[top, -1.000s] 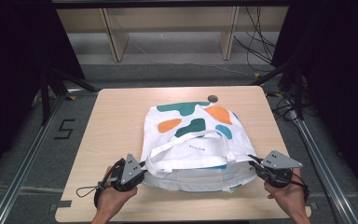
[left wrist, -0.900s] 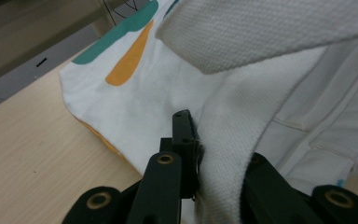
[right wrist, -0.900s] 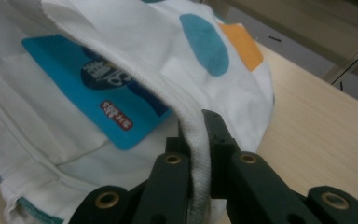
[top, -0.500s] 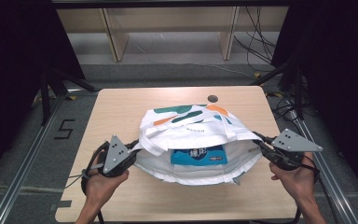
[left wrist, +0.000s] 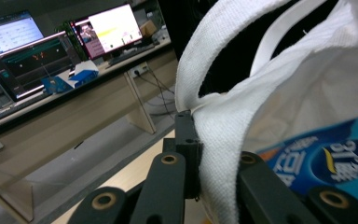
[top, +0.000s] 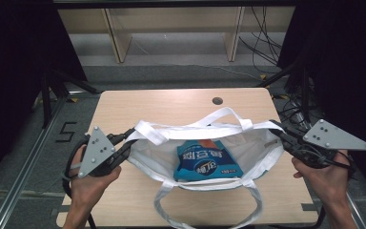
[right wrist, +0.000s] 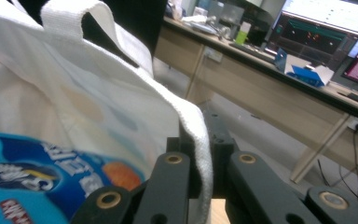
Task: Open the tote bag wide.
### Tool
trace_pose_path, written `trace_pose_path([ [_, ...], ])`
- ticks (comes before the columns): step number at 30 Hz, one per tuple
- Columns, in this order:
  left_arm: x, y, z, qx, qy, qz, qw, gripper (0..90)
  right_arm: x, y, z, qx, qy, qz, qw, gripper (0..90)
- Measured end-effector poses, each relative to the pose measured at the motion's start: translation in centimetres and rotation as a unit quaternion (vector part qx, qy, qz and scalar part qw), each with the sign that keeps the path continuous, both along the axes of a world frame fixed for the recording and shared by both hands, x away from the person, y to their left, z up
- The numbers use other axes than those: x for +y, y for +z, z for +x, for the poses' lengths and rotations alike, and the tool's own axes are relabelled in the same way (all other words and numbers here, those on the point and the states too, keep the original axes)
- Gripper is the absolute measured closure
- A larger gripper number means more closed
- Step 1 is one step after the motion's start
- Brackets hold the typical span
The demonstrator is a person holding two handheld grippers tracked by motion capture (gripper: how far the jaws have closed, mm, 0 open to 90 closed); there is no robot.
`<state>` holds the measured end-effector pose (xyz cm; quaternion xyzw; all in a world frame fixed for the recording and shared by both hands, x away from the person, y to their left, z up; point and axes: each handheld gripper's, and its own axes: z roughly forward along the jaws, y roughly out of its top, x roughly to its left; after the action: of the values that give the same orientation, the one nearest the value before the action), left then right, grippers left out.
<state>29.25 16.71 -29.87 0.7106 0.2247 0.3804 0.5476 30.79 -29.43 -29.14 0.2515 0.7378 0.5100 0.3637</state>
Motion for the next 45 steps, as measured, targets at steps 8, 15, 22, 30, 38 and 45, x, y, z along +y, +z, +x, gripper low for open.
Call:
trace_pose_path([
  [8, 0.2, 0.3, 3.9, 0.027, 0.001, -0.048, 0.9985, 86.3, 0.2, 1.2, 2.4, 0.005, -0.009, 0.017, 0.9998, 88.4],
  [15, 0.7, 0.5, 5.4, 0.045, 0.008, -0.067, 0.9967, 86.4, 1.0, 2.3, 4.4, -0.001, -0.018, 0.005, 0.9998, 88.4],
  [22, 0.7, 1.1, 4.1, 0.033, 0.003, -0.072, 0.9968, 86.5, 0.9, 2.5, 2.3, -0.017, -0.009, 0.008, 0.9998, 88.5],
  [30, 0.8, 3.5, 1.9, 0.014, -0.041, -0.083, 0.9956, 86.3, 0.0, 4.5, 0.0, -0.035, 0.008, 0.037, 0.9987, 88.5],
  [38, 0.3, 0.2, 7.4, 0.101, -0.023, -0.1, 0.9896, 85.8, -0.1, 3.1, 3.6, 0.02, -0.016, 0.034, 0.9991, 88.4],
  [45, 0.2, -2.4, 9.6, 0.119, -0.024, -0.08, 0.9893, 85.0, -0.2, 0.4, 6.9, 0.042, -0.031, 0.014, 0.9985, 88.3],
])
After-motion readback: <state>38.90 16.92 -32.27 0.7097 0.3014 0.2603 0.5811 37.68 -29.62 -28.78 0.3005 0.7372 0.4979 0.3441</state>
